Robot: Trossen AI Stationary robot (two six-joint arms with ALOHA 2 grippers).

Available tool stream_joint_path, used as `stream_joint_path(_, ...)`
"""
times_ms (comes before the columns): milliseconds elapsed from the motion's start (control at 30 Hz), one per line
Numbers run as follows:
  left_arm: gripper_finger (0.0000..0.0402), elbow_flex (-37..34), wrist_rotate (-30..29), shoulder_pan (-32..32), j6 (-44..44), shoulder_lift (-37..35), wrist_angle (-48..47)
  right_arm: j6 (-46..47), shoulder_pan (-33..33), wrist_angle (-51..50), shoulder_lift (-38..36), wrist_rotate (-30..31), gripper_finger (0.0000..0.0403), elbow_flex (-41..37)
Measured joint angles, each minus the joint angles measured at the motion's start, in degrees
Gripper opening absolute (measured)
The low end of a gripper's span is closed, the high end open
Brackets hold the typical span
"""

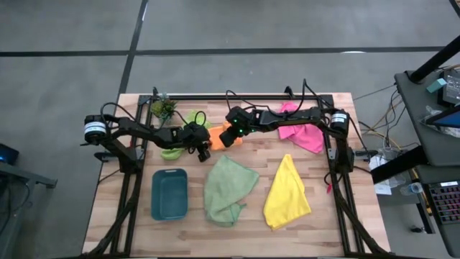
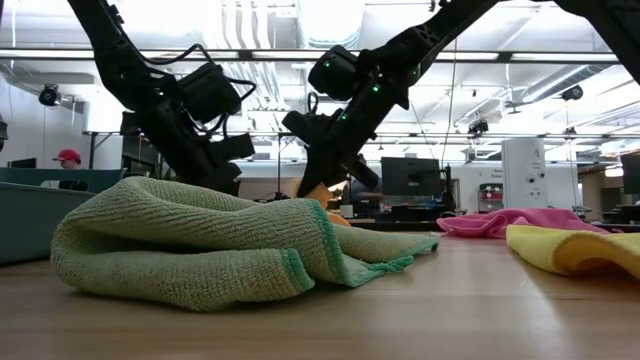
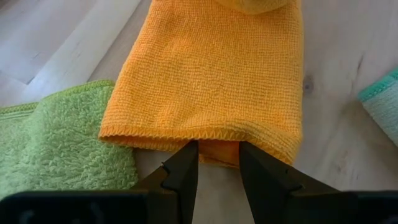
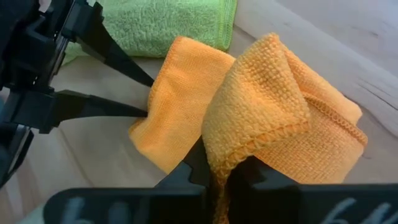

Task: Fold microfiber towels
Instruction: Fold the orange microfiber cloth

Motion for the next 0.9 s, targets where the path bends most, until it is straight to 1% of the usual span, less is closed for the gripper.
stream_joint_path(200, 0.0102, 0.0, 0.0, 0.0, 0.0, 0.0, 0.2, -1.1, 0.1, -0.1, 0.0, 0.0, 0.0013, 0.0)
stream_joint_path(333, 0.0102, 0.0, 0.0, 0.0, 0.0, 0.0, 1.1, -4.3, 0.3, -0.1, 0.0, 0.1, 0.0013, -0.1)
stream_joint_path(533, 0.0102, 0.0, 0.0, 0.0, 0.0, 0.0, 1.2, -1.1, 0.5, 0.0, 0.0, 2.0, 0.0018, -0.2)
stream_joint_path(667, 0.0102, 0.0, 0.0, 0.0, 0.0, 0.0, 1.2, -1.0, 0.6, 0.0, 0.0, 2.1, 0.0046, -0.2)
stream_joint_path(900, 0.0102, 0.0, 0.0, 0.0, 0.0, 0.0, 1.2, -0.6, 0.6, 2.0, 0.0, 2.1, 0.0109, -0.2)
